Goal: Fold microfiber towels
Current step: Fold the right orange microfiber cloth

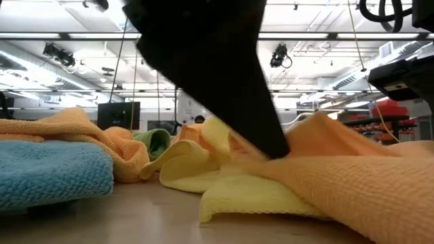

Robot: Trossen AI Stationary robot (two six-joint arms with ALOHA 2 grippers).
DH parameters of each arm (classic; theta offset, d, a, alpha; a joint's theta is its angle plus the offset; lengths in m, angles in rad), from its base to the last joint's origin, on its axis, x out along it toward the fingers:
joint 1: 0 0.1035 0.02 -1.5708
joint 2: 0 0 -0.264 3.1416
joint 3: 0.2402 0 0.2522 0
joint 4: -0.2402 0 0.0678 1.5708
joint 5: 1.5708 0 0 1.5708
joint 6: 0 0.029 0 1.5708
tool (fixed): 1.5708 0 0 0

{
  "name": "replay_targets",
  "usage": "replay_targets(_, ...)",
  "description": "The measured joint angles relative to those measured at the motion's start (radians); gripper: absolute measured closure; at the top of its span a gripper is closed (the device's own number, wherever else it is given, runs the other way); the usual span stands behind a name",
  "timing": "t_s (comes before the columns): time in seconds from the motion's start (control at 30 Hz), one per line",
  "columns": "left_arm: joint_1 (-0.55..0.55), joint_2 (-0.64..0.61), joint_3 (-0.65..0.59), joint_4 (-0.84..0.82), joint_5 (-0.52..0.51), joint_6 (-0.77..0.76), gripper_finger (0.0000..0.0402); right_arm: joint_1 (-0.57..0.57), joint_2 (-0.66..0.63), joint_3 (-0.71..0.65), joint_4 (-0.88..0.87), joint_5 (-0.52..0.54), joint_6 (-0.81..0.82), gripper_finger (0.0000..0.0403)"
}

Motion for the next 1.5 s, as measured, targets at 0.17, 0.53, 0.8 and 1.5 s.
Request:
replay_targets(0.17, 0.000, 0.000, 0.000, -0.025, 0.000, -0.003, 0.0368, 0.000, 0.000, 0.000, 0.008, -0.004, 0.039, 0.0232)
replay_targets(0.53, -0.008, 0.000, 0.000, -0.023, 0.000, 0.016, 0.0366, 0.000, -0.017, 0.004, 0.001, -0.004, 0.064, 0.0233)
replay_targets(0.8, -0.015, 0.000, 0.000, -0.033, 0.048, 0.016, 0.0371, 0.000, -0.022, 0.030, -0.003, 0.004, 0.055, 0.0233)
replay_targets(1.5, -0.035, -0.004, 0.084, -0.092, 0.061, 0.053, 0.0197, 0.035, -0.029, 0.031, -0.009, 0.054, 0.056, 0.0233)
